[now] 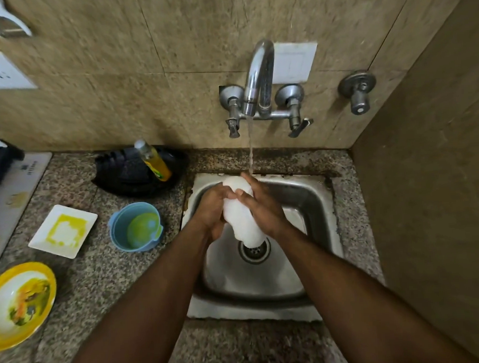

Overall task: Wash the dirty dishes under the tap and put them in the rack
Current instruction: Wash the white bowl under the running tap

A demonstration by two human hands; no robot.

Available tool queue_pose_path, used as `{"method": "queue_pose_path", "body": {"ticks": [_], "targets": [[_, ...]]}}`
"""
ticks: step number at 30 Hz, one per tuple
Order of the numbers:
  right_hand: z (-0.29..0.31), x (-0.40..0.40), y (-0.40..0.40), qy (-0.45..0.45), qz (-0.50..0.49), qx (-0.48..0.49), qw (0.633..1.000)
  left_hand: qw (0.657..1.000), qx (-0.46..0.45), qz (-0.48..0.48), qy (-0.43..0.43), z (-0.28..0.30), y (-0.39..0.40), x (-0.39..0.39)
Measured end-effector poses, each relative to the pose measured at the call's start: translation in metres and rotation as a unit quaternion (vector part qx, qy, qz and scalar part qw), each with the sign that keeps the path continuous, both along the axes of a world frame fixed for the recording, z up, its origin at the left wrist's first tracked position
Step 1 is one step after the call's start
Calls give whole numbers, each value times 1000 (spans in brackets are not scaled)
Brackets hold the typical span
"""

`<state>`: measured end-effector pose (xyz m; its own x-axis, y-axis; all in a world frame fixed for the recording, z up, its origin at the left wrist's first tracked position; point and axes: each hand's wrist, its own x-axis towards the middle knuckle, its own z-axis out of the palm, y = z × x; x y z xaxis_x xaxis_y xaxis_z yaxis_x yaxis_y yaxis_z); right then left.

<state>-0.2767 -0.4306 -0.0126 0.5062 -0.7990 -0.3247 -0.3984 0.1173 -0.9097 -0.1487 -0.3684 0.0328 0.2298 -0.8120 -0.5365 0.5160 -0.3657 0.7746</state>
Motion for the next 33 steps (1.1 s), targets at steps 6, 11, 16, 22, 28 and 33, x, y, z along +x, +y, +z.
{"method": "queue_pose_path", "body": {"ticks": [6,11,16,22,28,33], "targets": [[3,-8,11,53,45,-207,976,995,79,58,6,-2,-16,-7],[2,2,16,47,43,-347,936,993,37,98,55,-5,-15,-13],[6,14,-26,102,-41,-141,984,995,41,91,12,1,-10,-26],[19,12,-3,125,15,-369,921,995,-5,94,16,-4,-10,-23],[25,13,-19,55,-80,-129,987,998,-14,61,-16,-5,6,-27],[38,6,-34,12,-121,163,979,997,-46,50,28,-11,29,-34]]}}
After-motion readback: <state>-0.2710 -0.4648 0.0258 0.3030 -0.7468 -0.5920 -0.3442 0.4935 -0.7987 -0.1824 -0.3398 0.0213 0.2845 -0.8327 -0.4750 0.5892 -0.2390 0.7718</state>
